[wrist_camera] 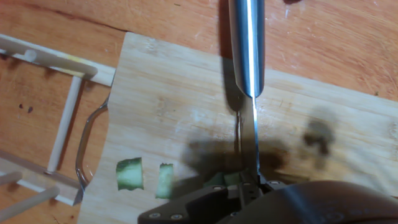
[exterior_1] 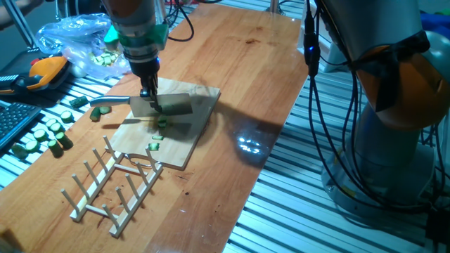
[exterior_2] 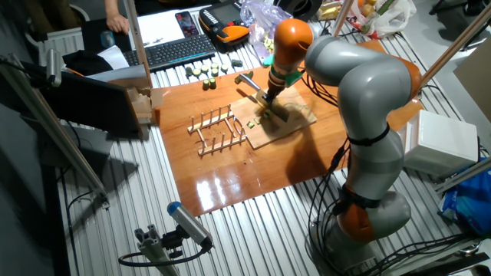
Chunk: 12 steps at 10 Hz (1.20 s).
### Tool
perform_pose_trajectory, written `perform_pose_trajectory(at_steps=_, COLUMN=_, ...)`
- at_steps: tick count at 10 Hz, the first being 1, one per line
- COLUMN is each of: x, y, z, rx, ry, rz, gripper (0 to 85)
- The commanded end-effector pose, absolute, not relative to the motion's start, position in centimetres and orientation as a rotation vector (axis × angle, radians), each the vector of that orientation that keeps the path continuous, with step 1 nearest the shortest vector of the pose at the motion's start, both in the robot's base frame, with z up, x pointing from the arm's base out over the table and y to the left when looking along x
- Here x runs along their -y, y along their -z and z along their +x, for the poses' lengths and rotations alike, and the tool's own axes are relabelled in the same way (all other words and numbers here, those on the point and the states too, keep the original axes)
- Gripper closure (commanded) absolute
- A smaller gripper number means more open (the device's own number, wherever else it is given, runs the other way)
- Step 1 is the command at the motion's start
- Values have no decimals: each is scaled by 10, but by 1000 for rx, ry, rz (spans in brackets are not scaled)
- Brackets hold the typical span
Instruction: Chop the cucumber into shreds
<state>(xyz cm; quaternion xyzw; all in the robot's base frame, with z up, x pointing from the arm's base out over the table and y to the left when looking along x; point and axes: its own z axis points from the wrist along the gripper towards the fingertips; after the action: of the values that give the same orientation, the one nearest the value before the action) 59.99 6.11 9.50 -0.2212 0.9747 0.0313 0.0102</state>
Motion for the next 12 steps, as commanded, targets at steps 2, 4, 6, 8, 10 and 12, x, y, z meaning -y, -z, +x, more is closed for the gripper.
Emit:
perform_pose_trajectory(at_steps=2, x=-63, y=-89, z=597, rx=-3035, ry=-102, rz=-684, gripper=850)
perform_pose_trajectory(at_steps=4, x=-65, y=-81, z=597, rx=-3027, ry=-104, rz=-675, gripper=850)
perform_pose_trajectory(at_steps=6, x=-68, y=-76, z=596, rx=-3018, ry=-104, rz=-660, gripper=850)
perform_pose_trajectory(at_steps=8, x=-62, y=-96, z=600, rx=-3044, ry=-100, rz=-674, gripper=850)
perform_pose_trajectory(at_steps=10, x=-55, y=-115, z=603, rx=-3060, ry=-72, rz=-686, gripper=850)
perform_pose_trajectory(at_steps=12, x=-54, y=-116, z=604, rx=-3060, ry=-70, rz=-683, gripper=850)
